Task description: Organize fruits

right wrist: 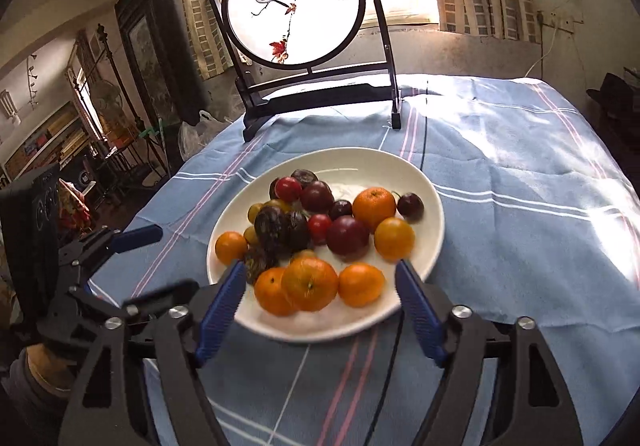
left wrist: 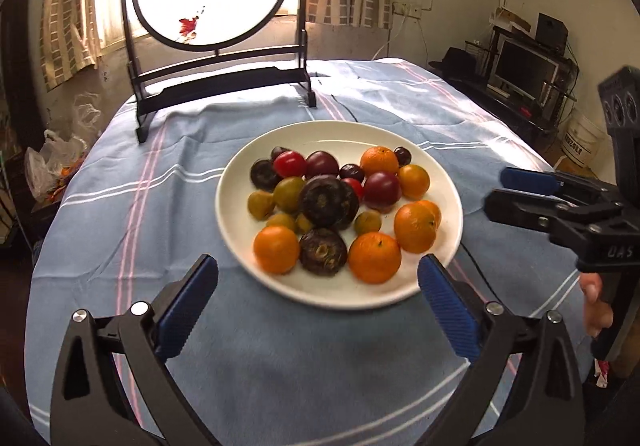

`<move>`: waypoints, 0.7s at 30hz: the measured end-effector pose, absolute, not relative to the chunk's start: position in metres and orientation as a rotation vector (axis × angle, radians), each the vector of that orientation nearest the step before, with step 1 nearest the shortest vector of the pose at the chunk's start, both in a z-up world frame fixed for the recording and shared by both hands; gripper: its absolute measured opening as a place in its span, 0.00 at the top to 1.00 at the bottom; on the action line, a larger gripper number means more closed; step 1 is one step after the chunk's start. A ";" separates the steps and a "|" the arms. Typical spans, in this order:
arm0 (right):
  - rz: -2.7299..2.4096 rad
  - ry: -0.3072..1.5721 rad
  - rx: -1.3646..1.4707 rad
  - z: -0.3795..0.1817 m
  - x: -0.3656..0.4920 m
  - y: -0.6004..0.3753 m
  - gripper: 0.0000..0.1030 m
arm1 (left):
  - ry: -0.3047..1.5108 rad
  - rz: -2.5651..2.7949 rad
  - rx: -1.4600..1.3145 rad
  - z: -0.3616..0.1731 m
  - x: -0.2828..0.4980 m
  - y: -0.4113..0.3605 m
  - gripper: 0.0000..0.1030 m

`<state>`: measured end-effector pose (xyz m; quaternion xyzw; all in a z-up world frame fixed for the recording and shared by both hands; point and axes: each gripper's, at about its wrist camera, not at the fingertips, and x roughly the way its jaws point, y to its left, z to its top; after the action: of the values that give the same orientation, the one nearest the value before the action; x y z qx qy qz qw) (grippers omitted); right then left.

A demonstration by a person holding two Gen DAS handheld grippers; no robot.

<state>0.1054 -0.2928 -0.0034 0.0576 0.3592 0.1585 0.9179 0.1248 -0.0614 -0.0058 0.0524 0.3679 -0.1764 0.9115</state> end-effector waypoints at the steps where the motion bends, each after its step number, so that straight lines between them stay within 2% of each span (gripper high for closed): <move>1: 0.307 0.730 0.095 -0.004 0.090 -0.294 0.10 | 0.757 -0.345 0.101 -0.006 0.114 -0.054 0.05; 6: 0.284 0.723 0.104 0.002 0.030 -0.309 0.06 | 0.756 -0.259 0.055 0.002 0.059 -0.023 0.05; 11: 0.237 0.663 0.110 0.026 -0.010 -0.319 0.04 | 0.678 -0.225 0.020 0.022 0.008 -0.010 0.05; 21: 0.213 0.632 0.132 0.036 -0.037 -0.327 0.04 | 0.643 -0.194 0.056 0.034 -0.026 -0.020 0.05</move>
<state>-0.0372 -0.3269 0.0361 0.0645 0.3101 0.1043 0.9428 -0.0264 -0.0199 0.0342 0.0277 0.3156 -0.0954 0.9437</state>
